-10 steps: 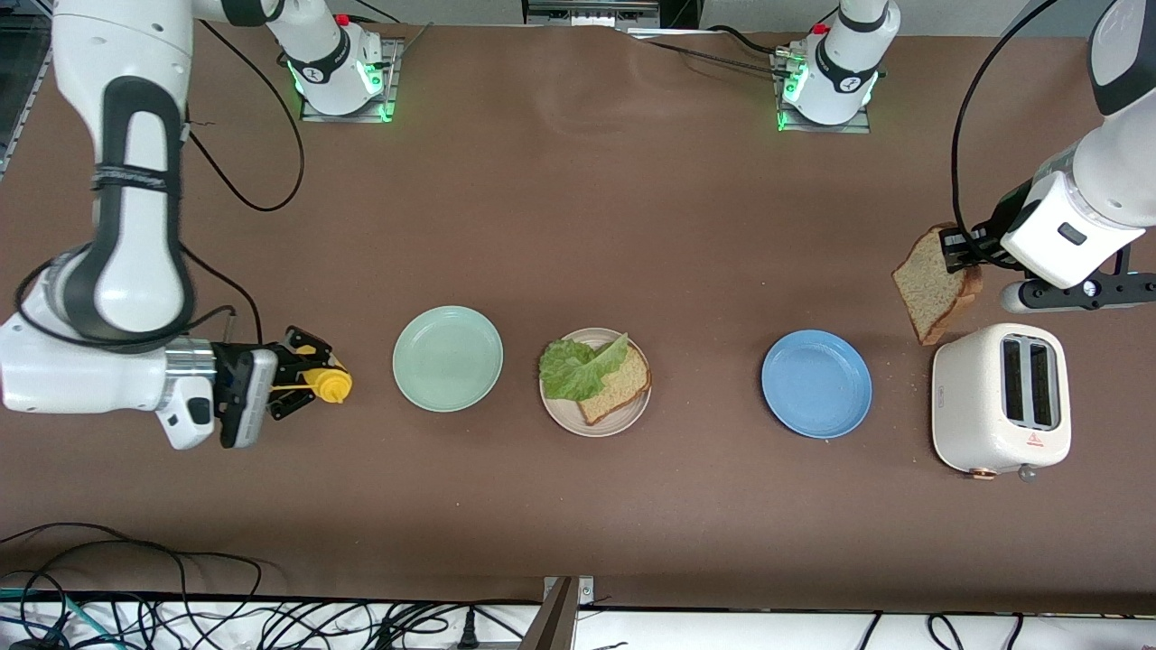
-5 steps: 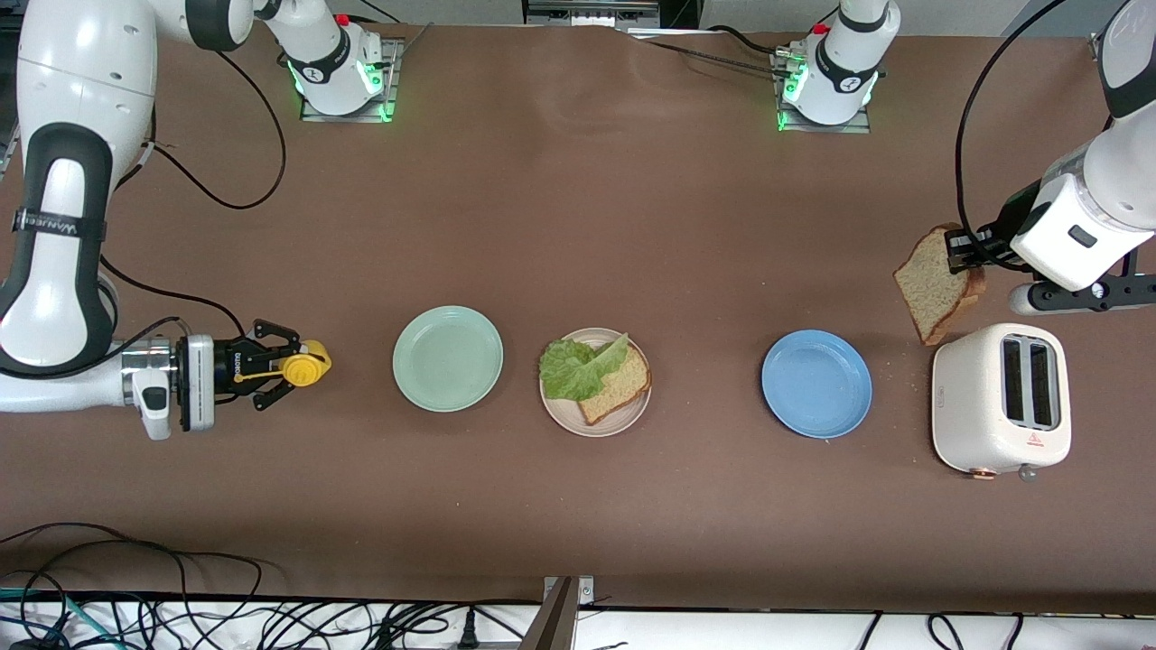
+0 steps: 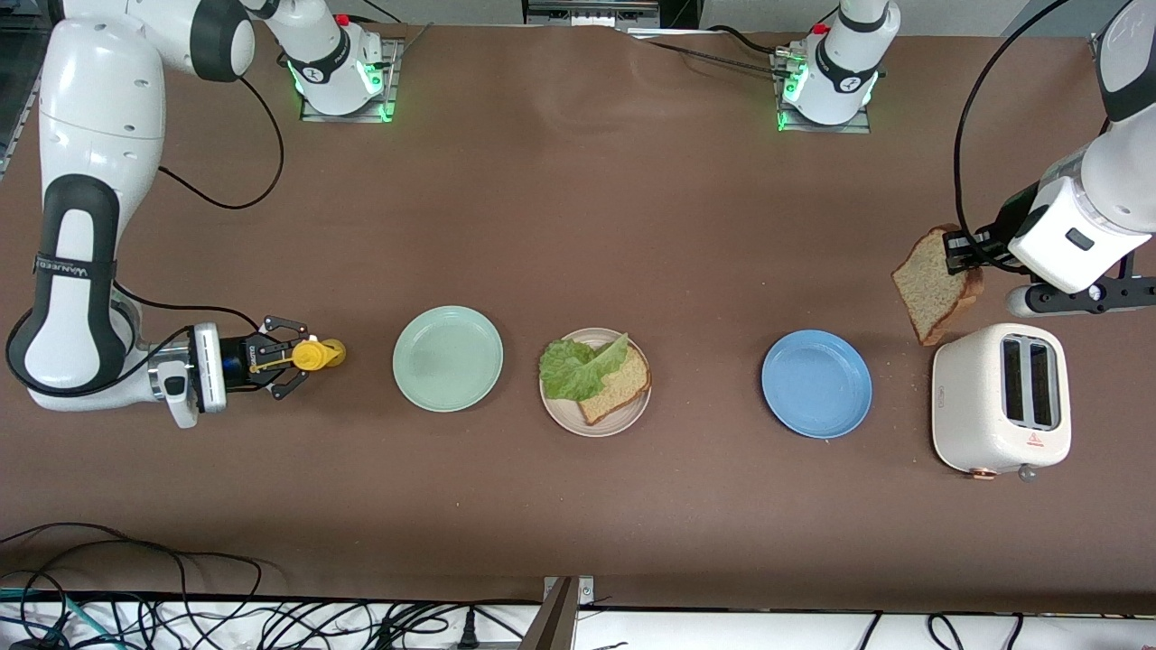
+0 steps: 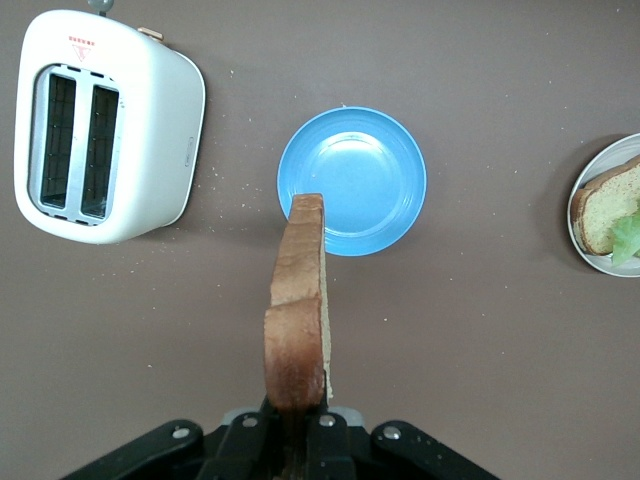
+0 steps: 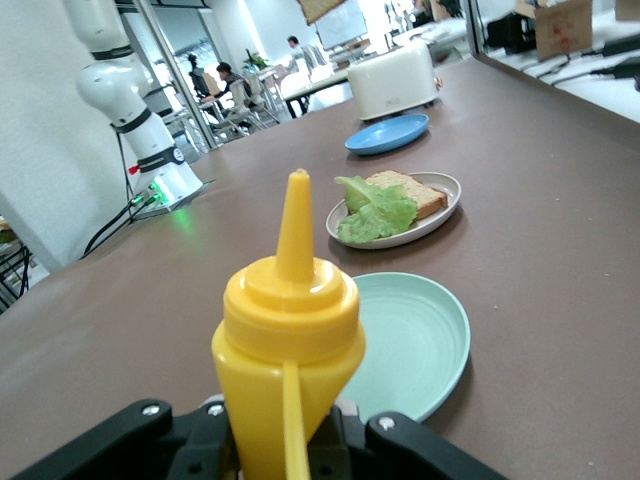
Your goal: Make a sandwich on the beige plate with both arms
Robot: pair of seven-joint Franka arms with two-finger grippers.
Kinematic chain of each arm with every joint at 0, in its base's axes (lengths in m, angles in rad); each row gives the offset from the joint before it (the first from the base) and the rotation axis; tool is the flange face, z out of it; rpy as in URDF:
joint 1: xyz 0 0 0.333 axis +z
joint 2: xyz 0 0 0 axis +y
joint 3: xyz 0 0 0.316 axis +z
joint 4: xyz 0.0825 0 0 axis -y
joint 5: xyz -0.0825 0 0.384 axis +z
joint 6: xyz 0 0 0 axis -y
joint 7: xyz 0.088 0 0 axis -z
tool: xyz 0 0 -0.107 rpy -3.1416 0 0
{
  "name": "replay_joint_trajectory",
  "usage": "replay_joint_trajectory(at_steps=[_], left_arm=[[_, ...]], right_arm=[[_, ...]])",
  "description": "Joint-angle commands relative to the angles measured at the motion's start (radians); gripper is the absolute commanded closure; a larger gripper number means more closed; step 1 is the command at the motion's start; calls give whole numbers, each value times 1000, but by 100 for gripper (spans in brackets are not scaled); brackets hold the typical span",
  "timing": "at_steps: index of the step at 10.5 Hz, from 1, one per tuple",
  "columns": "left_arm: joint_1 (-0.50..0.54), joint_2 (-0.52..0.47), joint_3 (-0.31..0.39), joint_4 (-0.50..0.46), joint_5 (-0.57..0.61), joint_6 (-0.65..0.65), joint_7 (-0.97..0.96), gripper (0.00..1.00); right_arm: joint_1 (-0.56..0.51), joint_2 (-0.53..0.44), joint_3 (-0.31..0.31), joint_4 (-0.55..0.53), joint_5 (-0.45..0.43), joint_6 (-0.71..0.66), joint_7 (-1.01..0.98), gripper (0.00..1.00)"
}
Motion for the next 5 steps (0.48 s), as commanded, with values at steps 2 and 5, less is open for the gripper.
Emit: replay_joint_trajectory(at_steps=[2, 5], left_arm=[[8, -7, -2, -10, -24, 7, 7, 100], [7, -7, -4, -8, -24, 7, 6, 100]], right_arm=[[-35, 35, 14, 5, 65, -79, -153, 100], [-46, 63, 14, 5, 78, -102, -216, 100]])
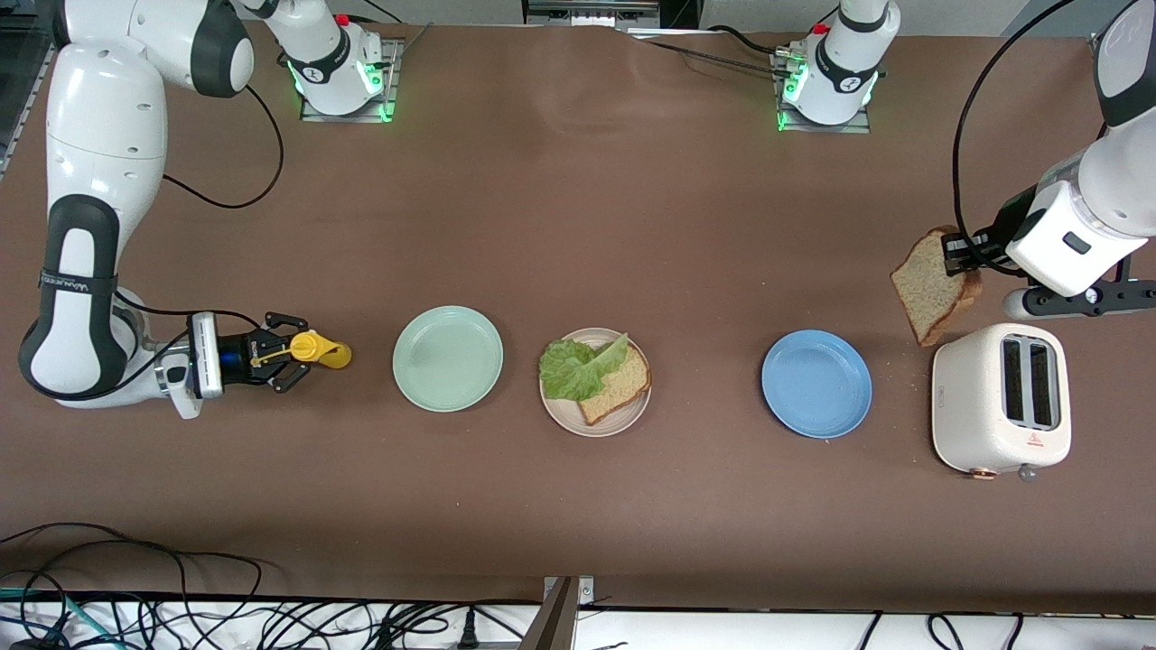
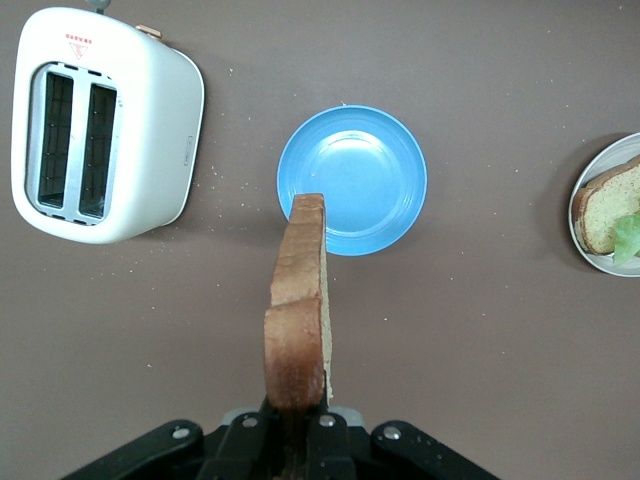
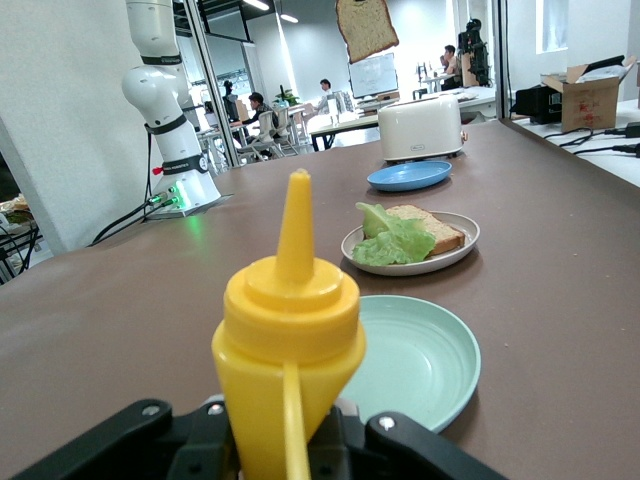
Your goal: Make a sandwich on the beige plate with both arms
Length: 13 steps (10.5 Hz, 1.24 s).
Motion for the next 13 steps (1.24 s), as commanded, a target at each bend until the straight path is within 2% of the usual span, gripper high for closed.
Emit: replay_joint_trajectory(at_steps=[1, 2, 4, 6, 7, 8, 11, 12, 13], left_arm=[[7, -10, -2, -8, -23, 7, 4, 100], [7, -10, -2, -8, -23, 7, 0, 100], [7, -10, -4, -5, -25, 7, -2, 100], [7, -10, -4, -4, -25, 7, -5, 100], [4, -10, -4, -4, -31, 7, -8, 100], [4, -1, -2, -1, -63, 12, -26, 100], [2, 14, -2, 16, -71, 102, -121, 100], [2, 14, -2, 16, -72, 102, -122, 100], [2, 16, -2, 16, -77, 104, -123, 100]], right_arm=[[-22, 16, 13, 6, 27, -33, -66, 100], [-22, 33, 13, 5, 30, -36, -84, 100], [-33, 55, 53, 6, 31, -35, -87, 100], [-33, 61, 53, 6, 28, -30, -92, 100], [-33, 61, 53, 6, 24, -26, -92, 91], [-32, 64, 55, 6, 24, -20, -92, 86], [-22, 84, 65, 8, 31, 16, -95, 88], [-24, 87, 91, 6, 33, 17, -94, 66], [-25, 87, 92, 5, 33, 16, -63, 1]])
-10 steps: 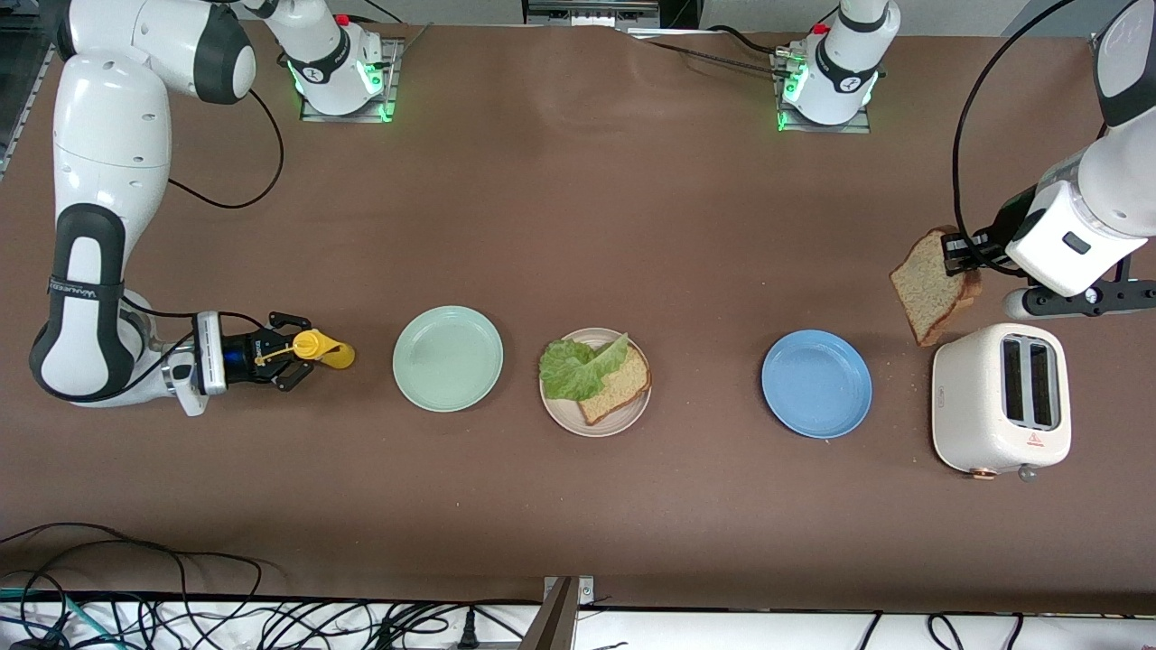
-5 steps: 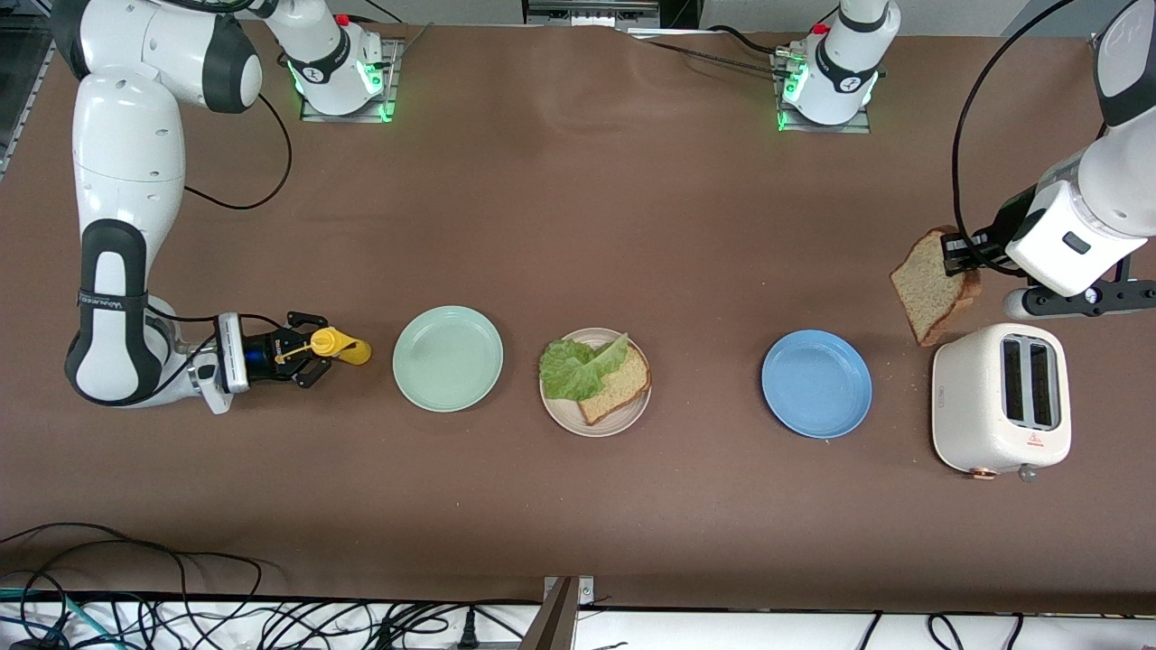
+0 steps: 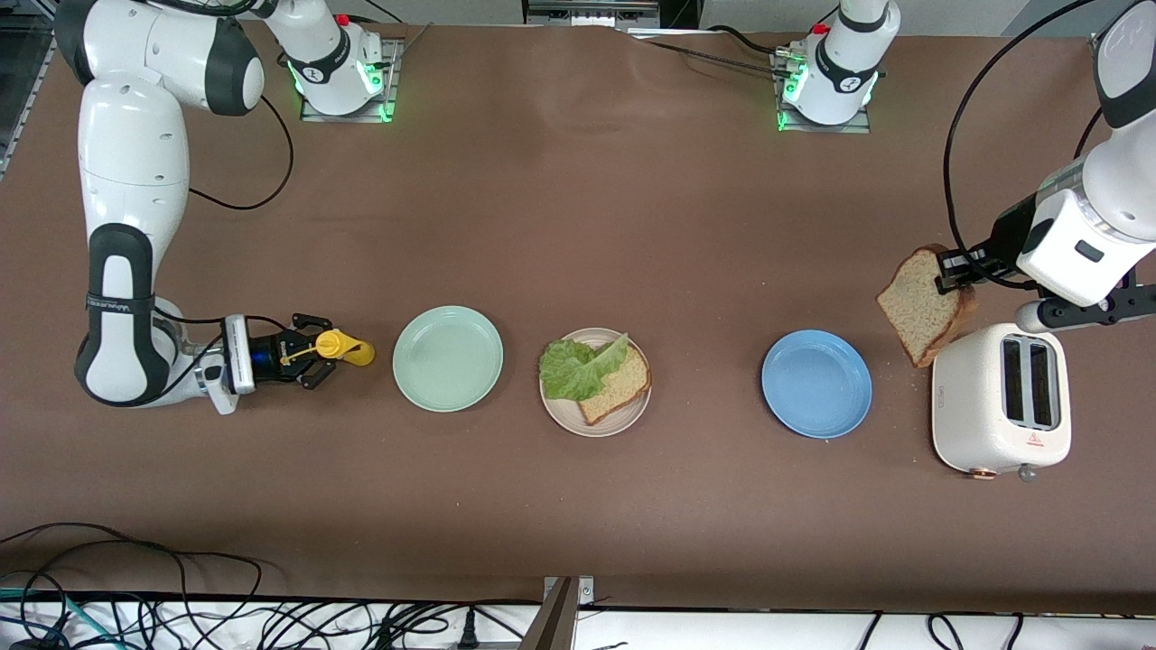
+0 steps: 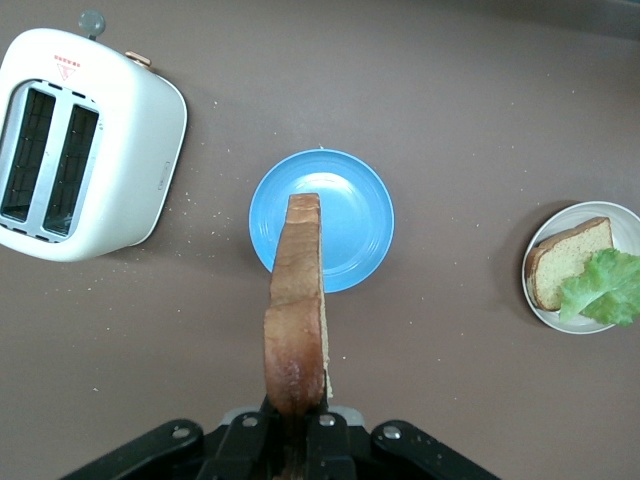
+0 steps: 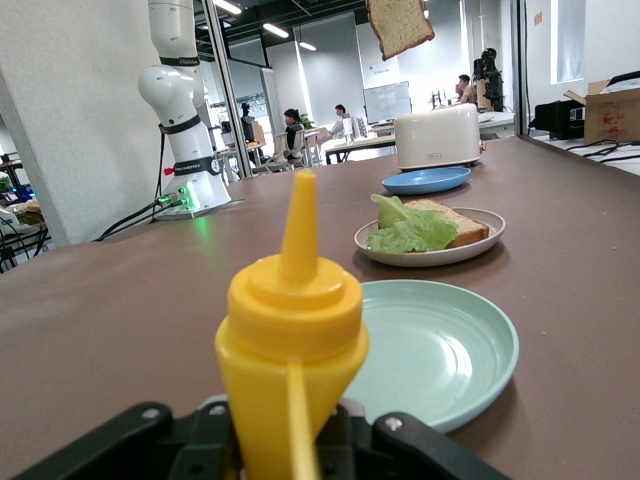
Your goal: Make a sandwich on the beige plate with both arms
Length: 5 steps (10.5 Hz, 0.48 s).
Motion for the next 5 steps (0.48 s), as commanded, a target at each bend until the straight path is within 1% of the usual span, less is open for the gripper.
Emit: replay_joint_trajectory(at_steps=[1, 3, 5], left_arm=[[3, 13, -2, 18, -37, 7, -21, 100], [3, 19, -2, 19, -50, 27, -45, 100], [3, 27, -2, 24, -52, 27, -53, 100]], right_arm=[[-13, 5, 16, 7, 18, -7, 37, 0], [-20, -1, 13, 10, 10, -13, 28, 0], [-24, -10, -17, 16, -23, -19, 28, 0]])
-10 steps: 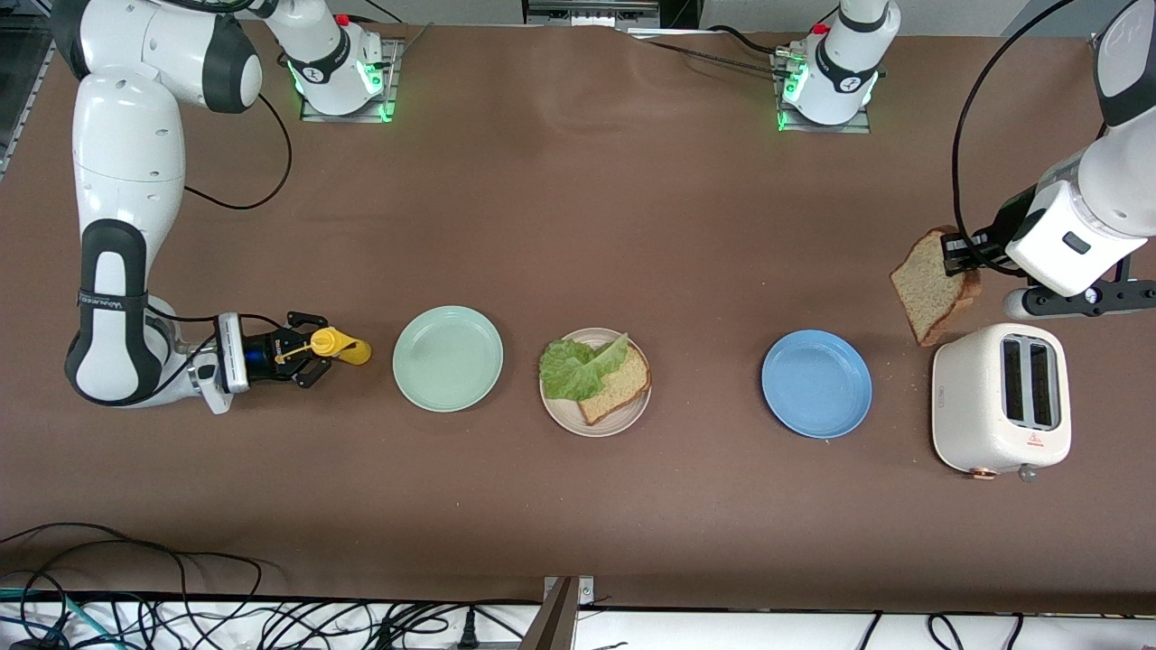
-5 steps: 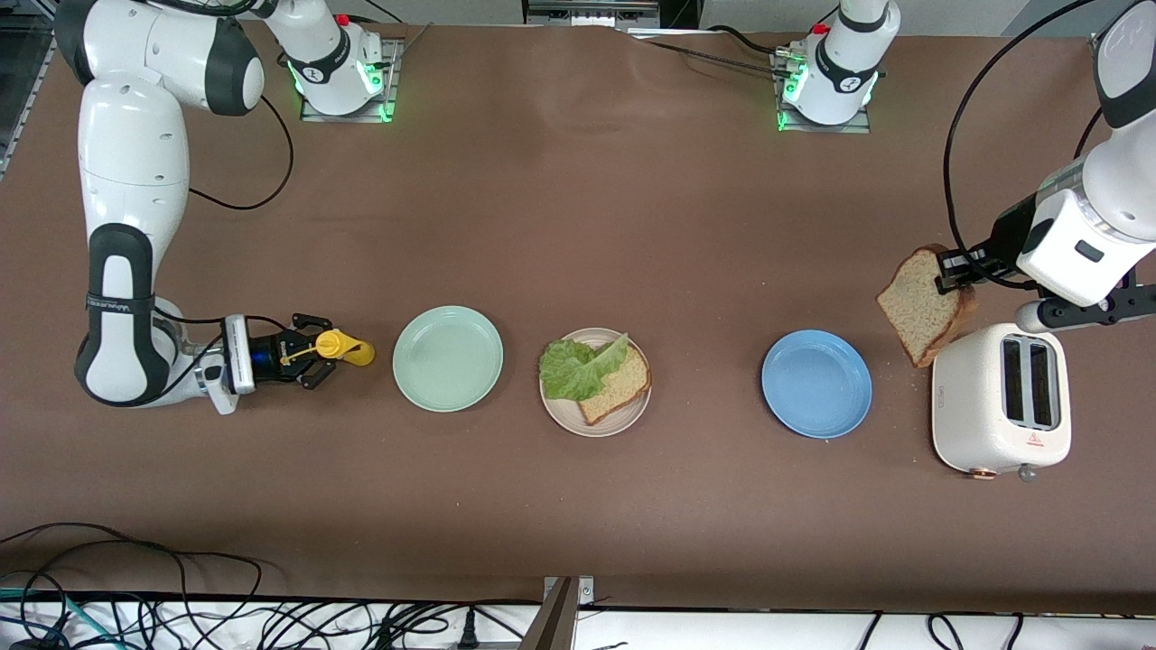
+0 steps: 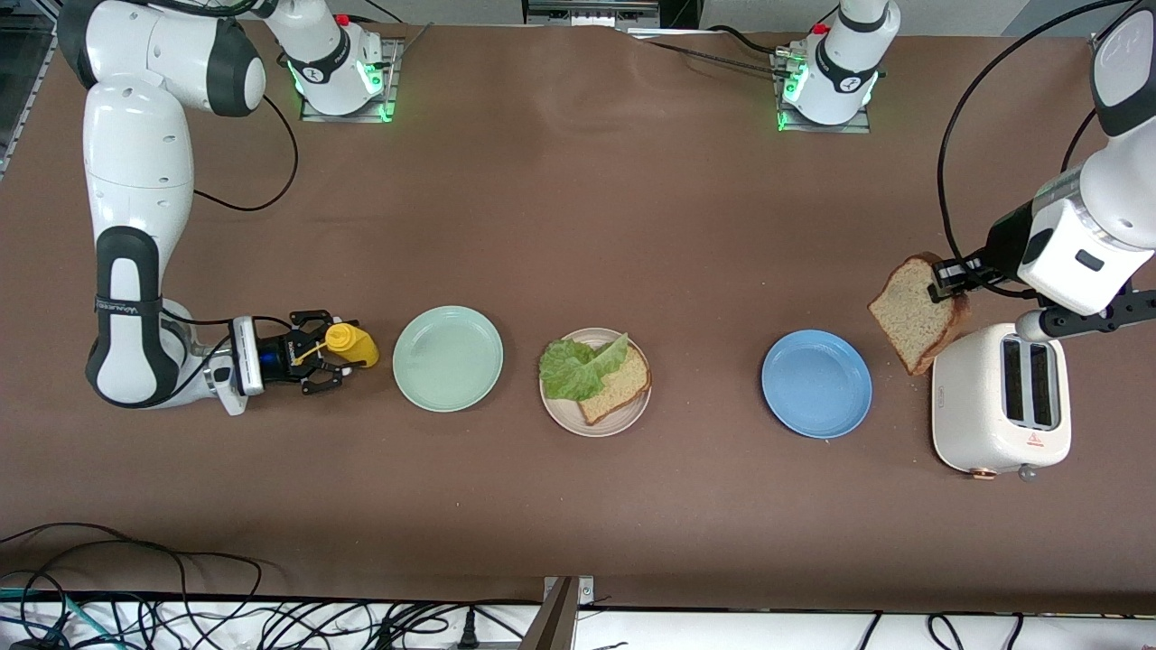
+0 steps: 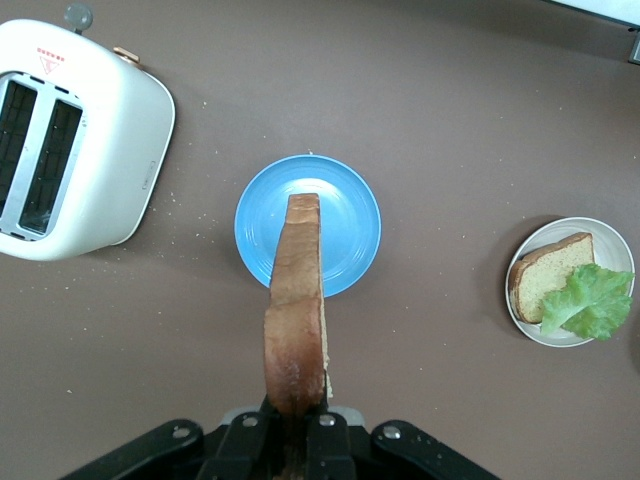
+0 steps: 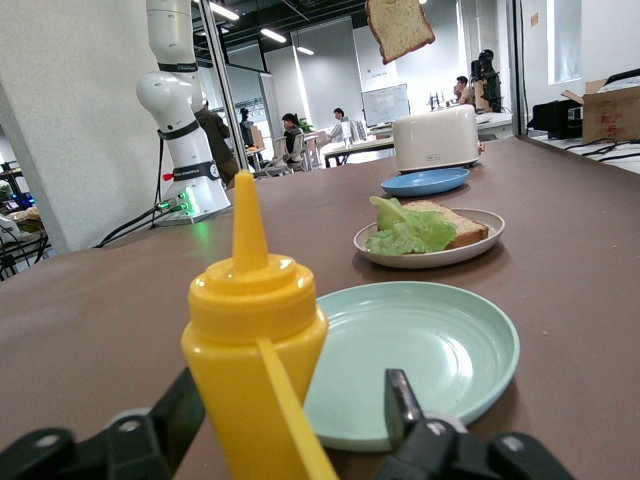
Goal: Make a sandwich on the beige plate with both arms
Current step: 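Carry the bread to the plate with the left gripper while the right gripper releases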
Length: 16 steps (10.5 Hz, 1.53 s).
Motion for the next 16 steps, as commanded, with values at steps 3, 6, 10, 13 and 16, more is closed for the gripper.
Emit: replay_joint_trajectory(at_steps=[3, 6, 10, 13, 16], left_arm=[[4, 26, -2, 39, -45, 2, -19, 100], [-34, 40, -7, 39, -106, 2, -99, 100], [-200, 116, -7, 50, -153, 48, -294, 100], [-324, 179, -7, 54, -160, 208, -516, 100], [-433, 260, -7, 53, -158, 374, -672, 100]], right_arm=[[-52, -11, -19, 12, -74, -21, 2, 0], [-95, -15, -34, 23, -127, -23, 25, 0], [-95, -28, -126, 133, -160, -21, 316, 0], [-89, -30, -181, 226, -161, -21, 557, 0], [-77, -45, -212, 305, -258, -20, 728, 0]])
